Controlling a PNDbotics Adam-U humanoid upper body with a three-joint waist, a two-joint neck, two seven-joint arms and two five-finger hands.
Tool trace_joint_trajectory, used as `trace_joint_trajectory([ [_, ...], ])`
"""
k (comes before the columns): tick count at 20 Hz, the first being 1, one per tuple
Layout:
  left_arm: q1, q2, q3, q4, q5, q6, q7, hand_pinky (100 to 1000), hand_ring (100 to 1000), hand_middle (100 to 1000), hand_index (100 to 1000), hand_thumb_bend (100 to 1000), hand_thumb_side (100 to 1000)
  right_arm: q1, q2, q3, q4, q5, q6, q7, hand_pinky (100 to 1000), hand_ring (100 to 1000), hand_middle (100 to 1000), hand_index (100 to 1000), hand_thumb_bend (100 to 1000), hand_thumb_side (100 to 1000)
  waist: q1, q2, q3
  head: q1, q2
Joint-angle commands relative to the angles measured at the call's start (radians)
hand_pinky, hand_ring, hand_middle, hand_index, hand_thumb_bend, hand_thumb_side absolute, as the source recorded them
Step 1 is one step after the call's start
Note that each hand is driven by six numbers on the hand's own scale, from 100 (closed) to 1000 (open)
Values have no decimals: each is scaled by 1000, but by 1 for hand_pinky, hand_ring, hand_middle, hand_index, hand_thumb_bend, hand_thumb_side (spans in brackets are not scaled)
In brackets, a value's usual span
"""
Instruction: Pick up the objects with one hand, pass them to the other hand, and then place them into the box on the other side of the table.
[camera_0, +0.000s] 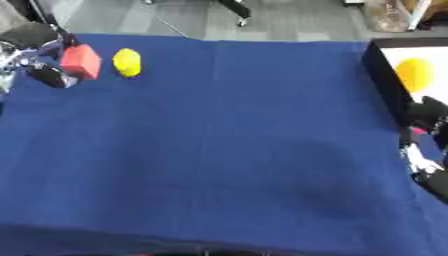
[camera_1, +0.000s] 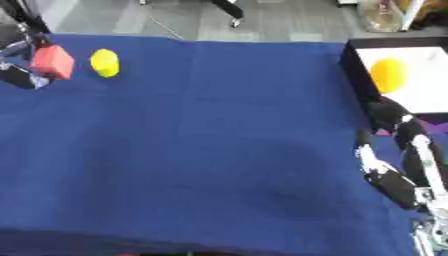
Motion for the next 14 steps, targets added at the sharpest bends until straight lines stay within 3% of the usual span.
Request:
trace_joint_trajectory([
  [1,27,26,-15,-227,210,31,-25,751,503,445,597,269,311,-26,-20,18,-59,47,-13,26,895,866,829,941,164,392,-2,-9,3,-11,-2],
  [4,66,-25,-52,-407,348,79,-76,749,510,453,602,296,337,-48,-24,41,-104,106,-29,45,893,866,831,945,175,378,-8,-10,5,-23,-2],
  [7,81,-93,-92,-509,440,150,-112,743,510,454,601,320,354,-74,-30,68,-150,142,-42,47,891,872,836,949,190,361,-12,-12,6,-36,-2],
  [11,86,-215,-145,-547,533,242,-127,738,511,457,600,333,366,-127,-39,104,-211,186,-69,49,893,880,845,952,213,344,-17,-13,3,-48,-2],
  [14,84,-300,-177,-533,611,291,-153,737,511,457,597,362,393,-190,-42,138,-221,245,-125,49,914,906,870,961,256,335,-21,-14,0,-49,-2],
])
